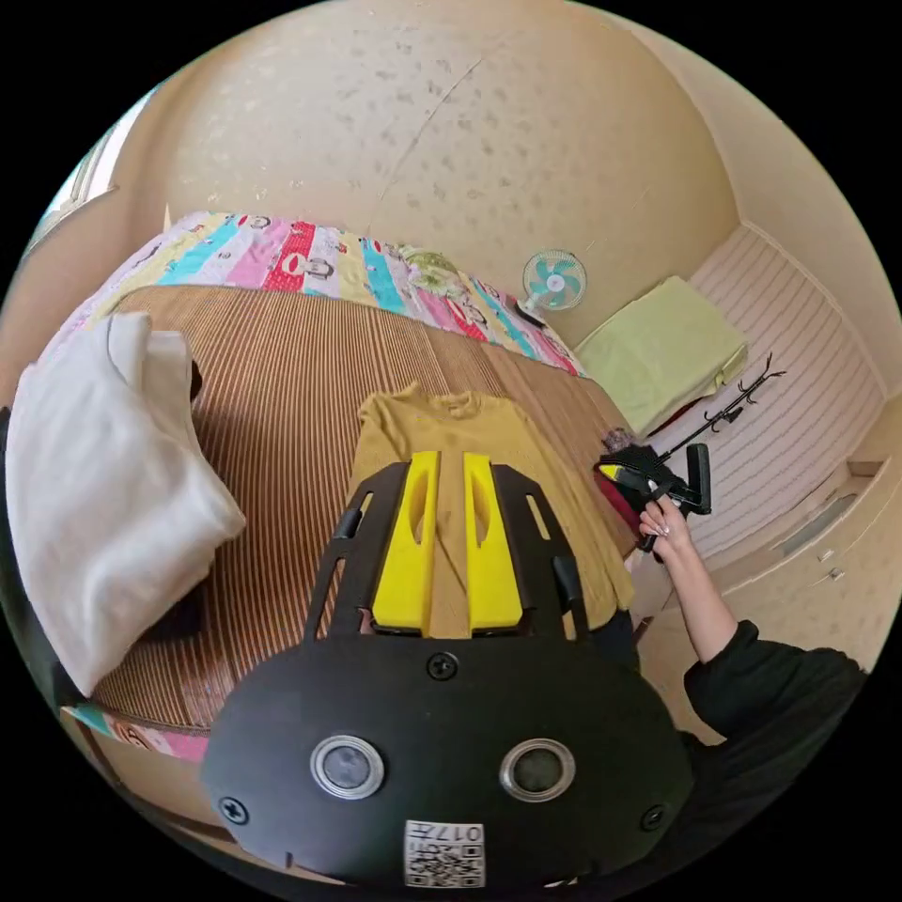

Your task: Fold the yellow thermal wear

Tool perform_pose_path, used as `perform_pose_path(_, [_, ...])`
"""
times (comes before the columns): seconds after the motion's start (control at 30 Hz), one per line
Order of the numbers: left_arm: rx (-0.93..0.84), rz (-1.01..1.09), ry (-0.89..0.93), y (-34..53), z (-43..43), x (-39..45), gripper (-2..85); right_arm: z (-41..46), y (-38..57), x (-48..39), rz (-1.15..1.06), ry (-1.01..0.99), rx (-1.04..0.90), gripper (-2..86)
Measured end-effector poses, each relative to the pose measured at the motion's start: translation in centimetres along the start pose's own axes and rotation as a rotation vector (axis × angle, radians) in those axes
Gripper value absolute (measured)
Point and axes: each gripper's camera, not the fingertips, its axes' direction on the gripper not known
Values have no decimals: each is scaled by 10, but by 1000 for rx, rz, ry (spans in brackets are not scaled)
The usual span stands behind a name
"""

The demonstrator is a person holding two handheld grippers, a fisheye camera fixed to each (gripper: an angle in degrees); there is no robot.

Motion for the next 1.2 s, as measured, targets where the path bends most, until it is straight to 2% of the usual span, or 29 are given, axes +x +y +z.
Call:
perform_pose_path(0.13, [-212, 27, 67, 70, 64, 17, 79, 44, 92, -6, -9, 47, 45, 22])
perform_pose_path(0.2, [-249, 64, 22, 85, 79, 28, 90, 57, 114, -19, -72, 96, 84, 17])
perform_pose_path(0.27, [-194, 153, -130, 88, 79, 42, 83, 89, 125, -30, -128, 174, -9, 12])
perform_pose_path(0.33, [-224, 192, -198, 79, 83, 47, 60, 119, 129, -33, -141, 236, -127, 10])
perform_pose_path(0.4, [-264, 142, -122, 63, 77, 33, 36, 126, 139, -39, -170, 276, -77, 8])
perform_pose_path(0.43, [-253, 58, 44, 53, 64, 11, 22, 129, 145, -40, -174, 291, -58, 8])
perform_pose_path(0.47, [-188, -33, 239, 47, 43, -17, 10, 130, 152, -38, -160, 286, -34, 8])
perform_pose_path(0.5, [-133, -70, 316, 46, 28, -31, 7, 129, 155, -37, -148, 278, -22, 8])
perform_pose_path(0.53, [22, -125, 409, 50, -8, -55, 1, 125, 164, -33, -116, 266, 6, 8])
perform_pose_path(0.57, [183, -178, 418, 60, -49, -76, -2, 116, 175, -32, -73, 285, 55, 10])
perform_pose_path(0.7, [582, -369, 195, 120, -163, -115, -6, 75, 215, -35, -27, 375, 214, 17])
perform_pose_path(0.77, [763, -403, 82, 157, -203, -116, -8, 41, 235, -22, 98, 465, 259, 30])
perform_pose_path(0.8, [760, -394, 61, 159, -207, -115, -8, 32, 240, -15, 146, 496, 270, 39])
perform_pose_path(0.9, [570, -321, -46, 144, -193, -104, -7, 6, 256, 26, 310, 568, 234, 87])
perform_pose_path(0.97, [427, -239, -44, 124, -152, -87, 0, 19, 256, 65, 317, 521, -1, 78])
perform_pose_path(1.03, [336, -182, 58, 108, -114, -75, 11, 28, 252, 85, 265, 445, -162, 53])
perform_pose_path(1.1, [276, -139, 198, 92, -77, -63, 22, -7, 252, 88, 321, 559, -31, 37])
perform_pose_path(1.13, [243, -120, 255, 83, -56, -54, 27, -44, 256, 82, 377, 713, 151, 32])
perform_pose_path(1.17, [203, -103, 262, 75, -38, -45, 35, -77, 260, 78, 434, 818, 291, 31])
perform_pose_path(1.2, [182, -90, 250, 71, -30, -40, 38, -91, 263, 79, 485, 861, 348, 30])
